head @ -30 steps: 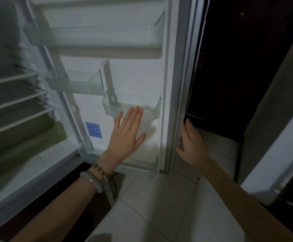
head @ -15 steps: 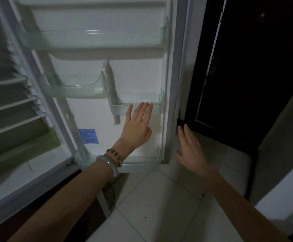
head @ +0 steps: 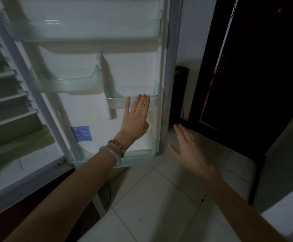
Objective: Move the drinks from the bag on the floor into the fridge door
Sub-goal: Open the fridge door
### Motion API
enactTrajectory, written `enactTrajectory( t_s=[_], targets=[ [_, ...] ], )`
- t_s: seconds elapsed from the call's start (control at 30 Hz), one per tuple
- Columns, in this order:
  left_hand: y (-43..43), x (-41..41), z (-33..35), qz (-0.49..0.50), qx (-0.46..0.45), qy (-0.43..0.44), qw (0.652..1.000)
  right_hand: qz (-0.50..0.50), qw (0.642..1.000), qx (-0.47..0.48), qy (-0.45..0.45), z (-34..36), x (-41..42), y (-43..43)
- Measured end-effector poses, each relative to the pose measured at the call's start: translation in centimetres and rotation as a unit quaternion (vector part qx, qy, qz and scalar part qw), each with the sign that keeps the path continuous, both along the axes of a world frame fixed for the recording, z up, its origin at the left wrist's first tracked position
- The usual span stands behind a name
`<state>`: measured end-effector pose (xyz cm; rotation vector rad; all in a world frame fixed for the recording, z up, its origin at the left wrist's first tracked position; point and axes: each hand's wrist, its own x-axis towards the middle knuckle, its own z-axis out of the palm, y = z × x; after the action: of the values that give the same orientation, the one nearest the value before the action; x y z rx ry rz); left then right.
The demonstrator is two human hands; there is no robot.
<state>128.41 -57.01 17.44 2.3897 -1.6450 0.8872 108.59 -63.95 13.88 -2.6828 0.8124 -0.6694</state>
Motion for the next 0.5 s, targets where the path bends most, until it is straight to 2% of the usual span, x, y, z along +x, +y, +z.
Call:
enactTrajectory(
  t_s=[0.33,0.5],
  targets=[
    [0.7,0.2,-0.8,-0.002,-0.015,-0.024,1.000,0.016,0.999,0.012,-0.036,0.0,0.3,-1.1],
    [2.5,-0.2,-1.1,-0.032,-0.059,-0.014,0.998,0.019,0.998,0.036,-0.057,0.1,0.5,-0.9]
  ],
)
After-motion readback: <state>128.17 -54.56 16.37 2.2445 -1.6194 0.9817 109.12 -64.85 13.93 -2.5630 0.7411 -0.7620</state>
